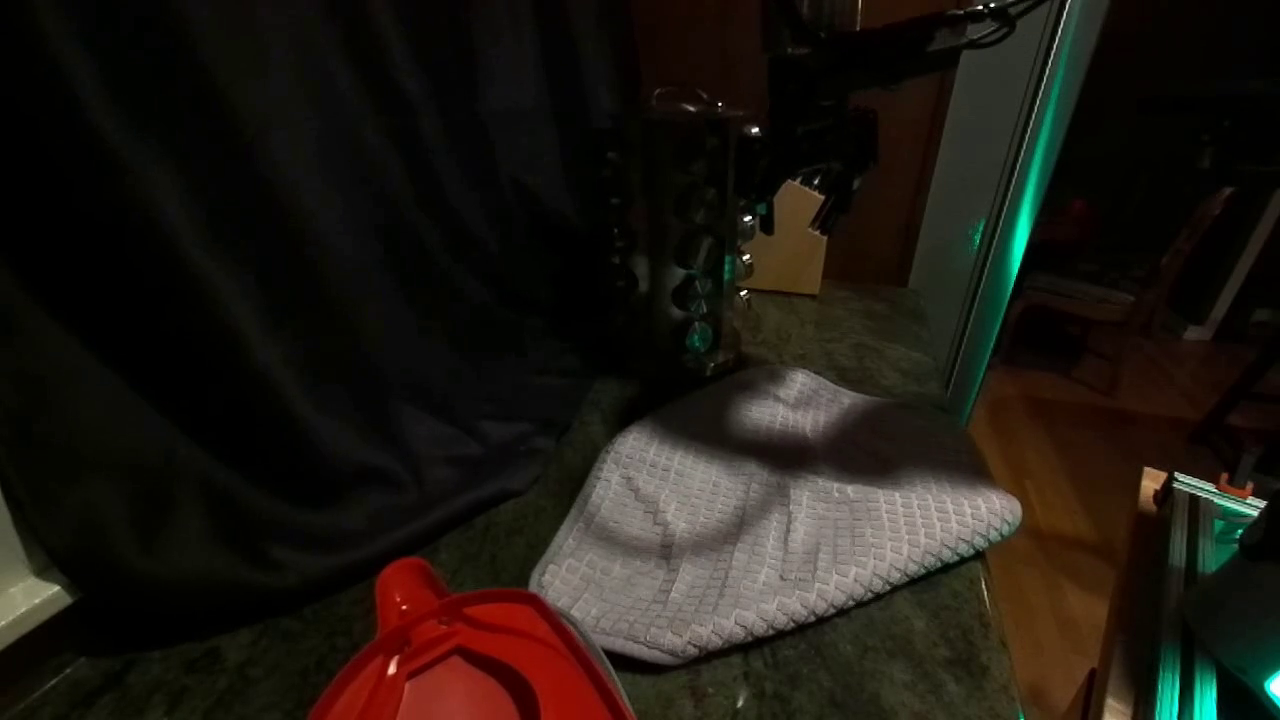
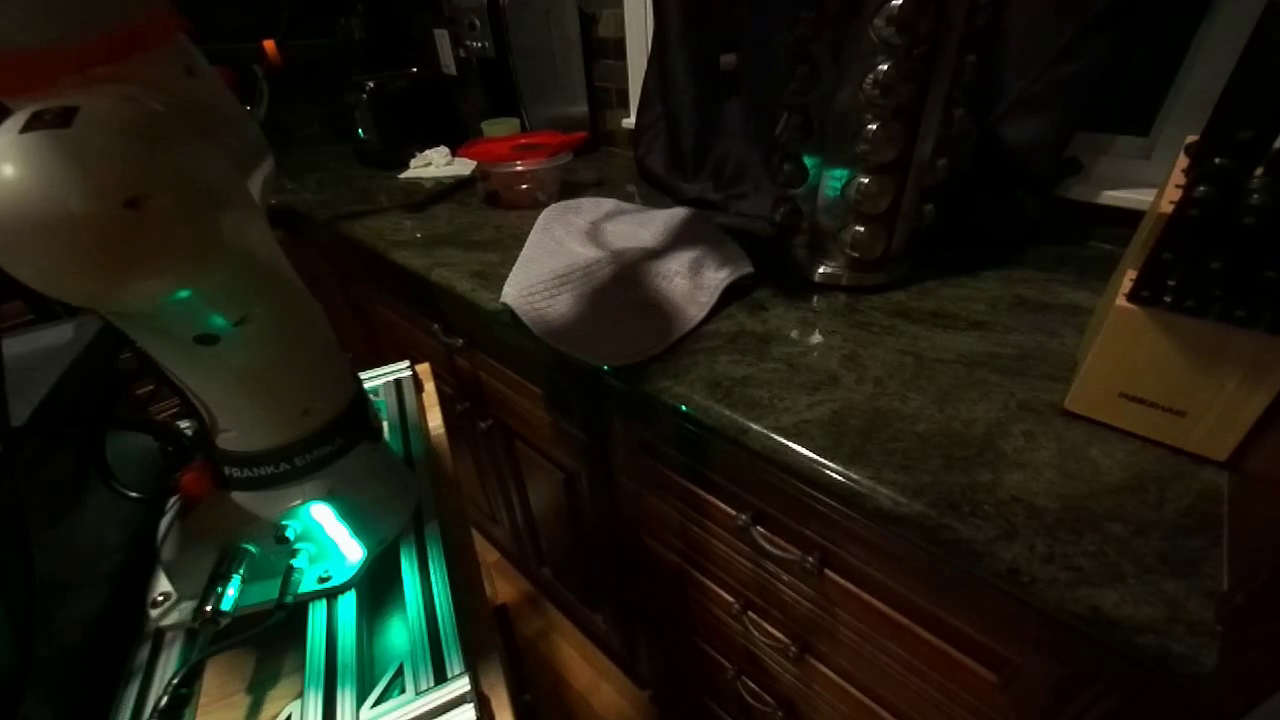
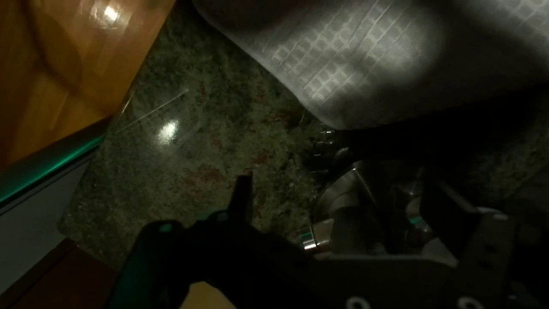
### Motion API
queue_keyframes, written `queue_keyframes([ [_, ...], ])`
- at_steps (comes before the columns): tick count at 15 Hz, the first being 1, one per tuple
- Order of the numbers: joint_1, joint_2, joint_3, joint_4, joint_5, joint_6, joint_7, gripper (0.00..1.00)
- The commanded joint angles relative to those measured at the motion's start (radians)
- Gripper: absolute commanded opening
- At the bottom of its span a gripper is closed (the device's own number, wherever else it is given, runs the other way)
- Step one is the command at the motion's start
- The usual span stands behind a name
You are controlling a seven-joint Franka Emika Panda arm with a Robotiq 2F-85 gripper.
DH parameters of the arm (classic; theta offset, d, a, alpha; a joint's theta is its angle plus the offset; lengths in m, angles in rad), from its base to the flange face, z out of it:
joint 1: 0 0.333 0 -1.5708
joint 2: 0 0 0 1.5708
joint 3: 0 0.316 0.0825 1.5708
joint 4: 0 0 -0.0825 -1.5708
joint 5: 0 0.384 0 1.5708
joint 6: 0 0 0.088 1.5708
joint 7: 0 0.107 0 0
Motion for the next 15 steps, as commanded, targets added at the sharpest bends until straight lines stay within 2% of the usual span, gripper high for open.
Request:
queue_keyframes([
  [1, 0.005, 0.016, -0.061, 0.045, 0.078, -0.049, -0.026, 1.00],
  [4, -0.004, 0.008, -0.102, 0.071, 0.110, -0.082, -0.062, 1.00],
  [9, -0.032, 0.005, -0.151, 0.104, 0.080, -0.104, -0.132, 1.00],
  [15, -0.081, 0.041, -0.214, 0.174, 0.166, -0.147, -0.092, 1.00],
])
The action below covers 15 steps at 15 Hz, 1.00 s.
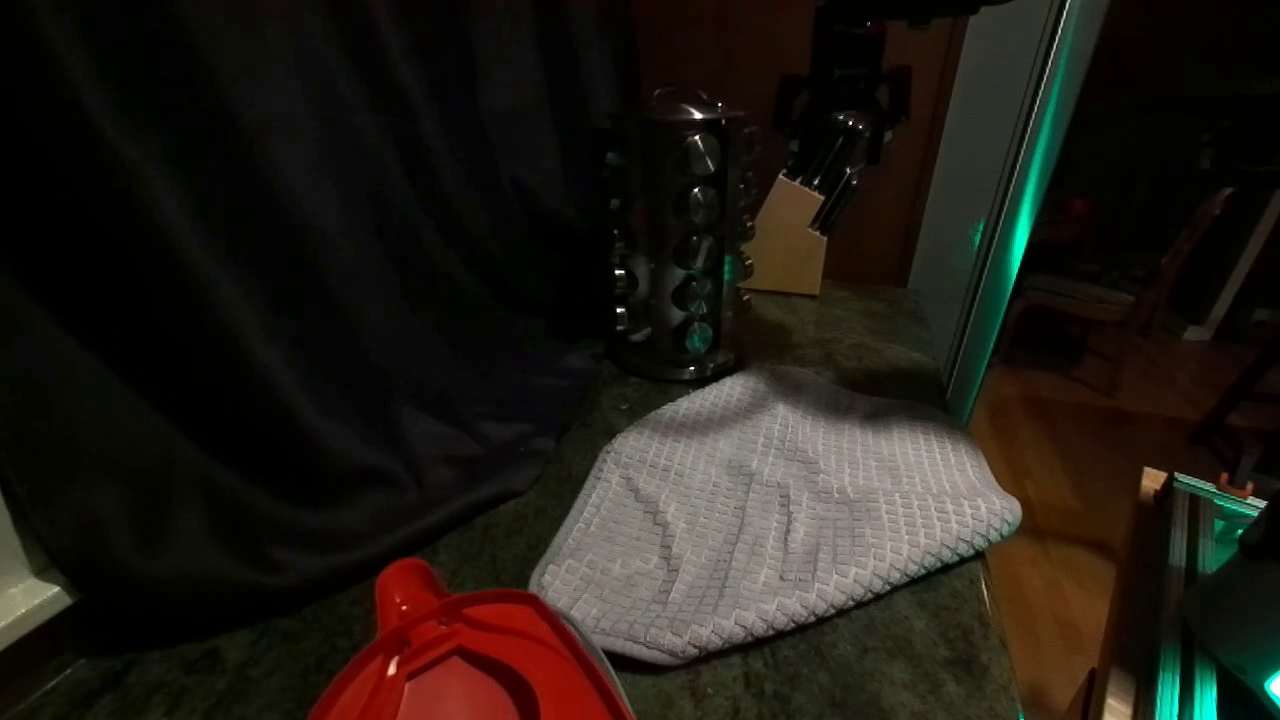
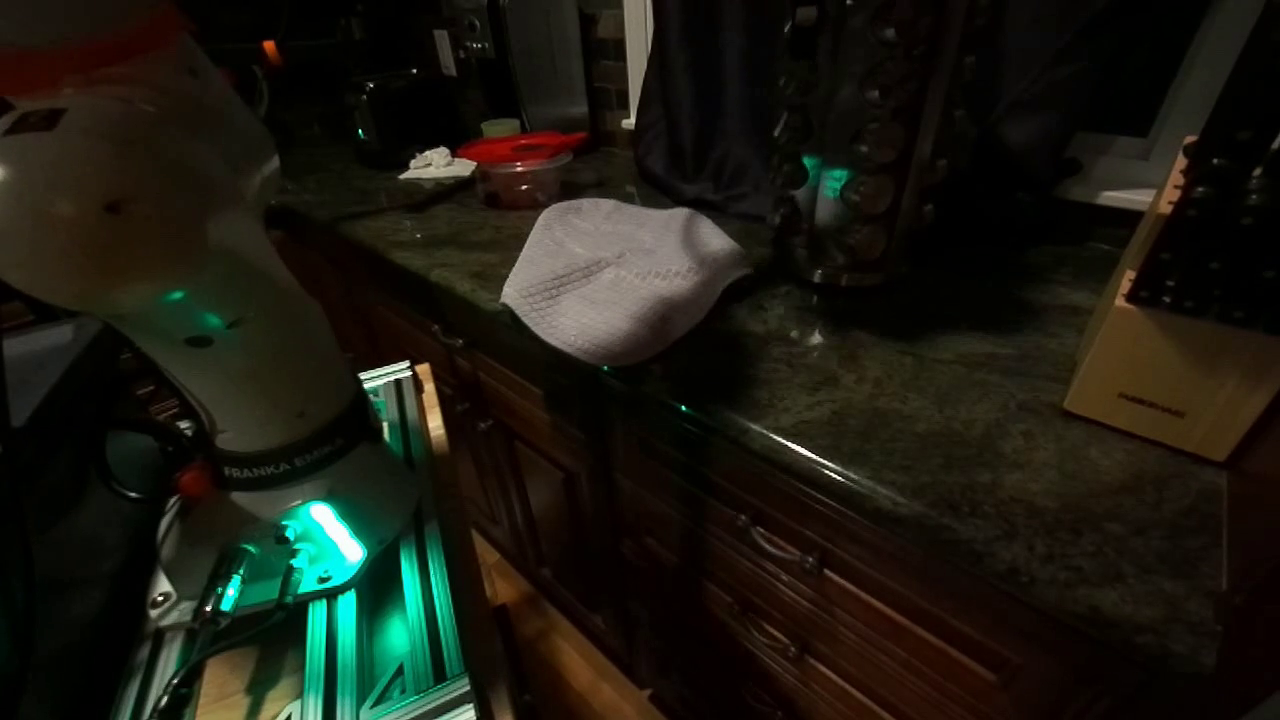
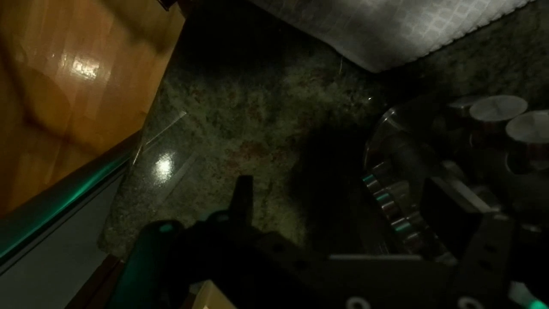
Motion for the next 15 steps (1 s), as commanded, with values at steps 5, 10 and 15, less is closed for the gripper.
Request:
queue_keyframes([
  [5, -0.057, 0.085, -0.076, 0.111, 0.153, -0.127, 0.090, 1.00],
  [10, -0.079, 0.127, -0.117, 0.155, 0.236, -0.162, 0.147, 1.00],
  [15, -0.096, 0.154, -0.151, 0.179, 0.324, -0.158, 0.191, 1.00],
])
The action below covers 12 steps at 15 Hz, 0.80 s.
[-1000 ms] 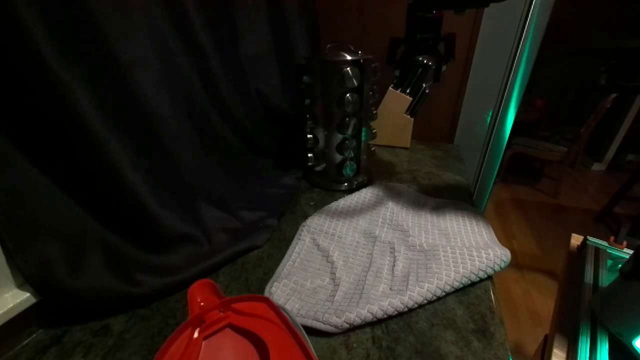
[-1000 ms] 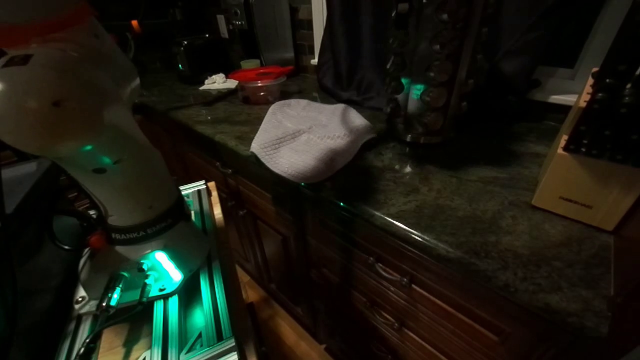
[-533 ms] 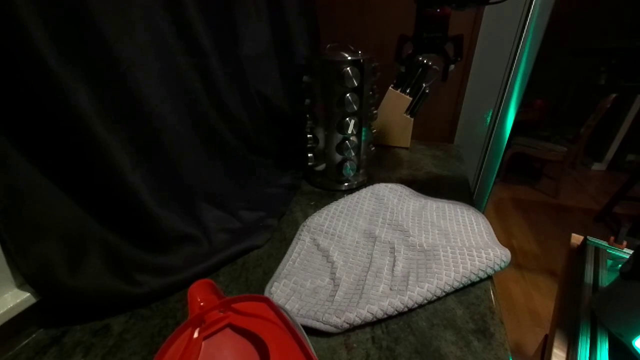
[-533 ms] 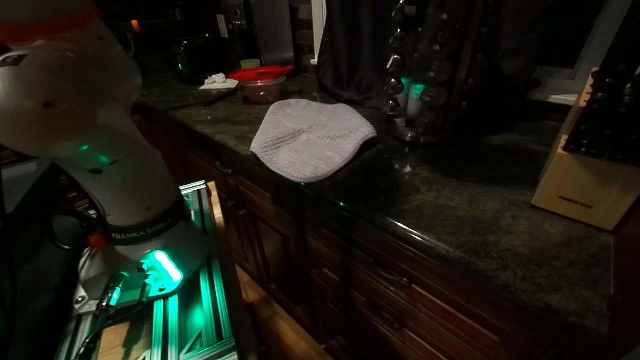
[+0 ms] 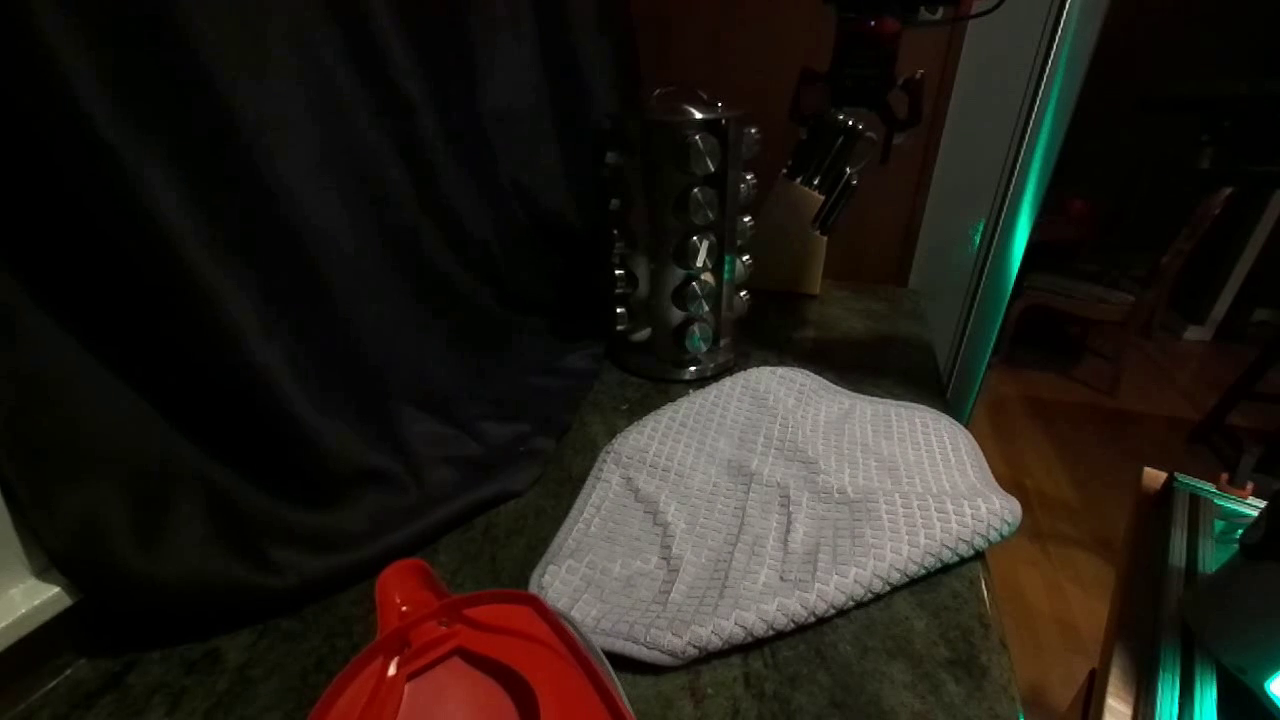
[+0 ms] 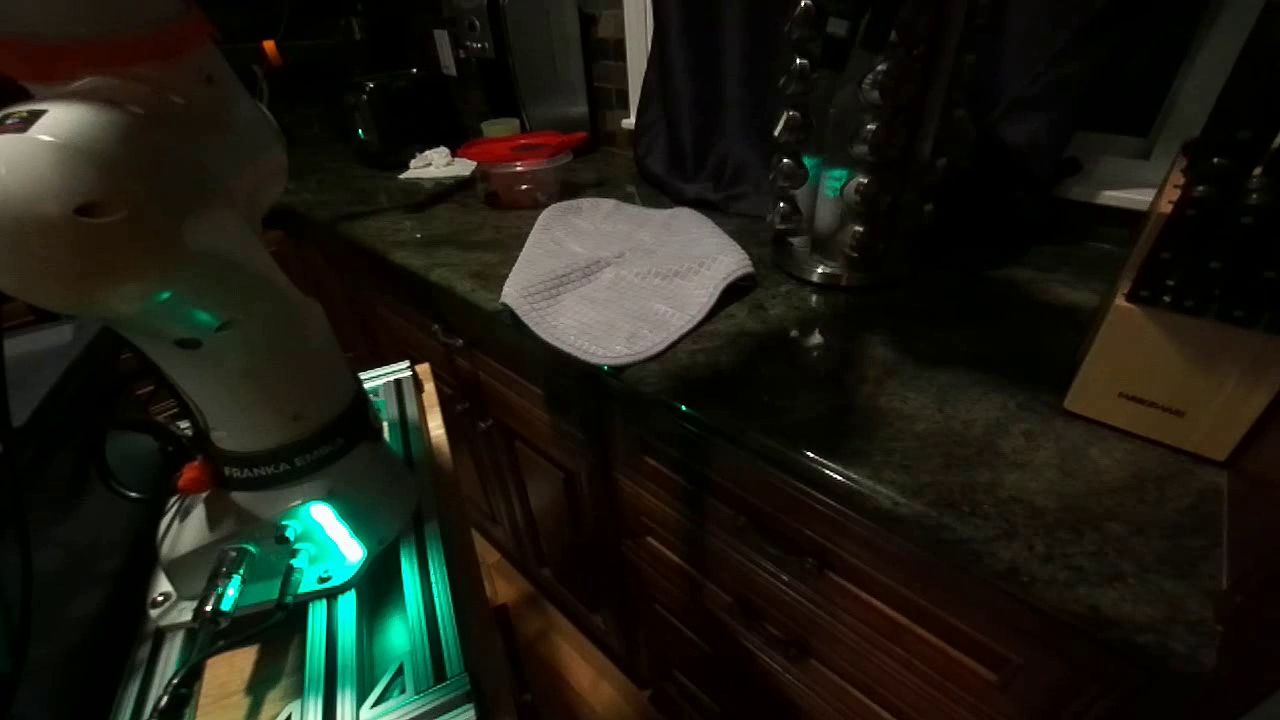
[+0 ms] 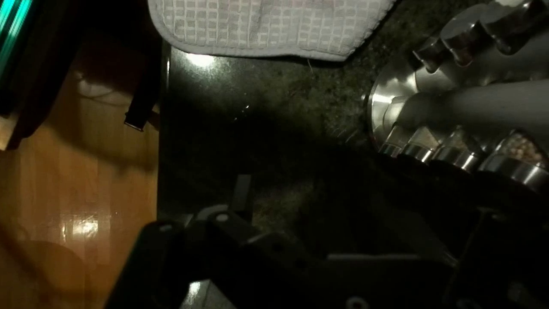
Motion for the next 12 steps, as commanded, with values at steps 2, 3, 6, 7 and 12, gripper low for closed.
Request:
queue_keyframes([
  [2, -0.017, 0.043, -0.034, 0.052, 0.133, -0.040, 0.054, 1.00],
  [3, -0.020, 0.052, -0.040, 0.054, 0.165, -0.033, 0.063, 1.00],
  [6, -0.026, 0.077, -0.055, 0.066, 0.255, -0.034, 0.104, 1.00],
  [7, -0.027, 0.085, -0.058, 0.069, 0.281, -0.031, 0.118, 1.00],
  [12, -0.031, 0.122, -0.065, 0.074, 0.408, -0.015, 0.170, 1.00],
])
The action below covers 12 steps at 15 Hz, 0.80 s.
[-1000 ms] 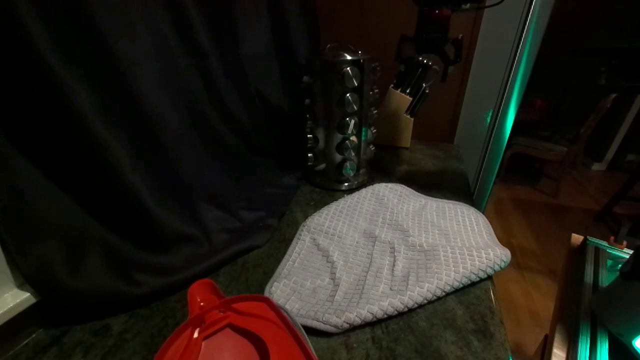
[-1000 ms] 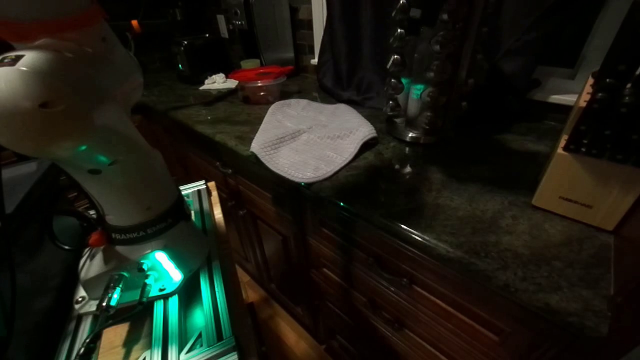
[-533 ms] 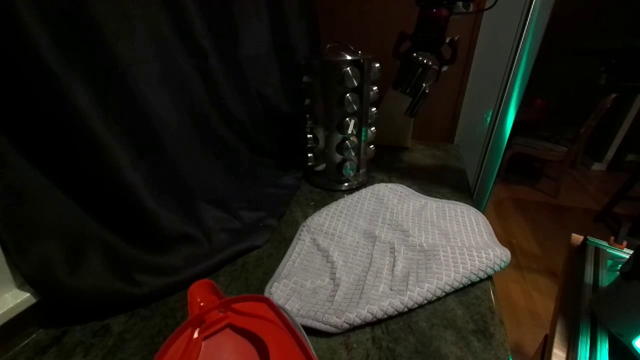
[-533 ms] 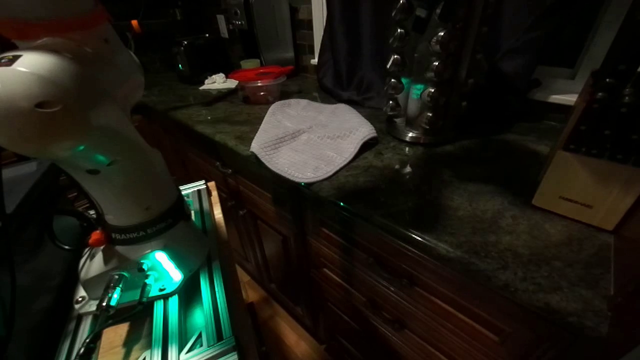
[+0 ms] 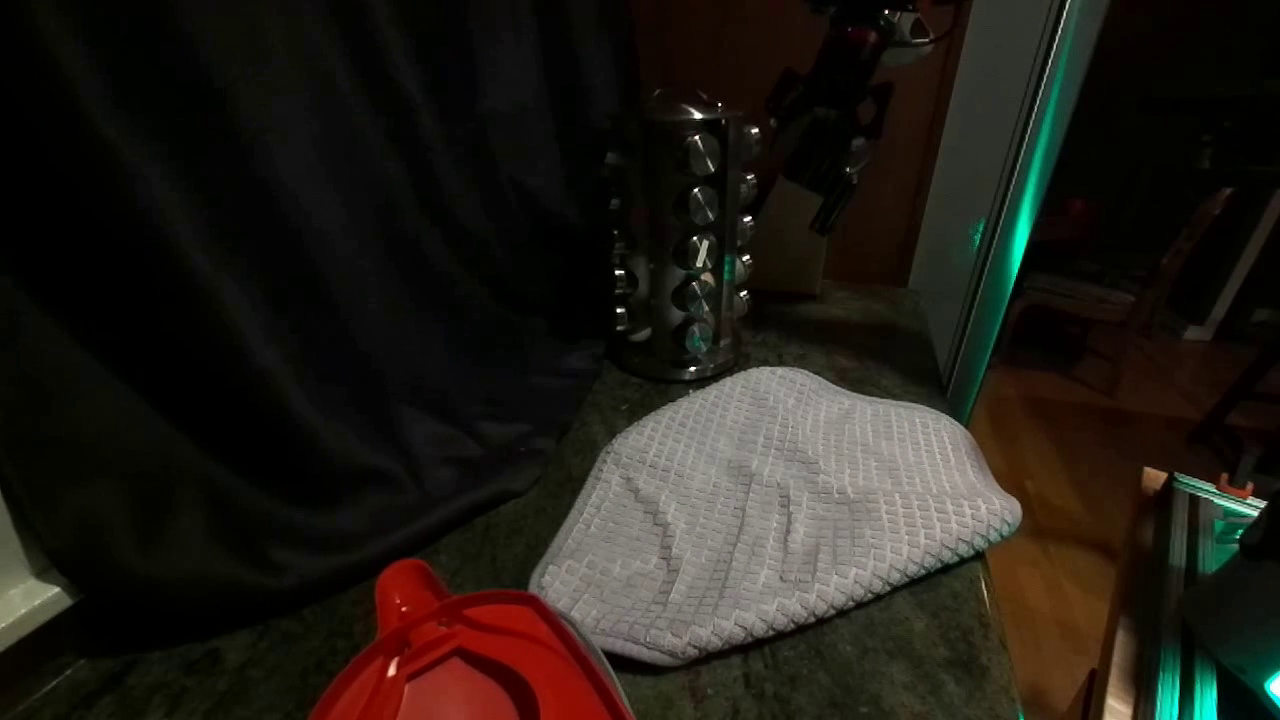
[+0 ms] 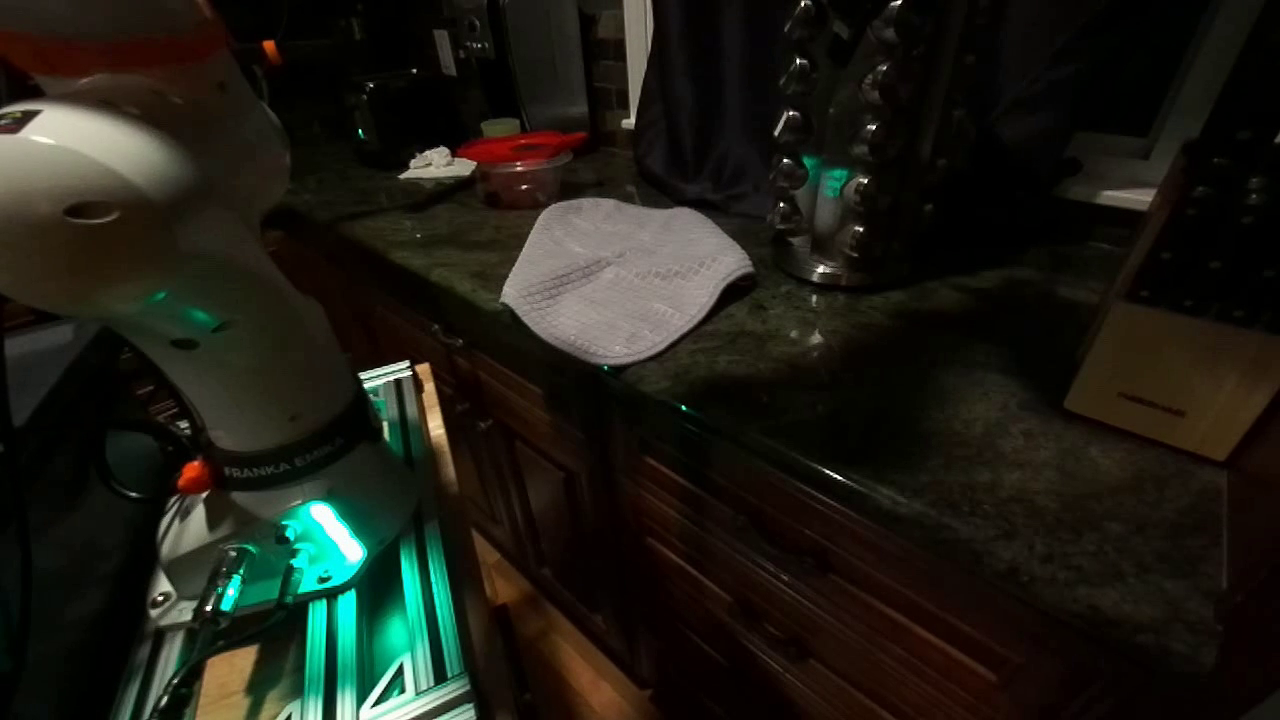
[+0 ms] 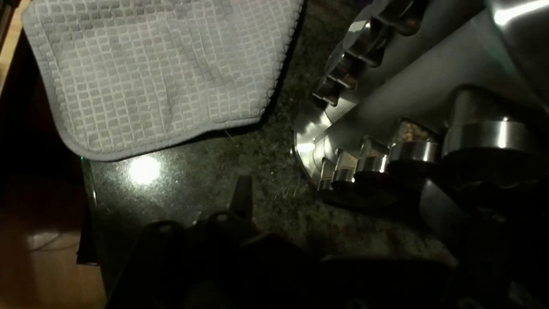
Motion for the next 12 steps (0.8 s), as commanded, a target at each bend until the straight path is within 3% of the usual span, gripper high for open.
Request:
queue_keyframes([
  [1, -0.005, 0.035, -0.007, 0.024, 0.091, -0.013, 0.044, 1.00],
  [12, -0.015, 0.067, -0.019, 0.040, 0.244, 0.023, 0.060, 1.00],
])
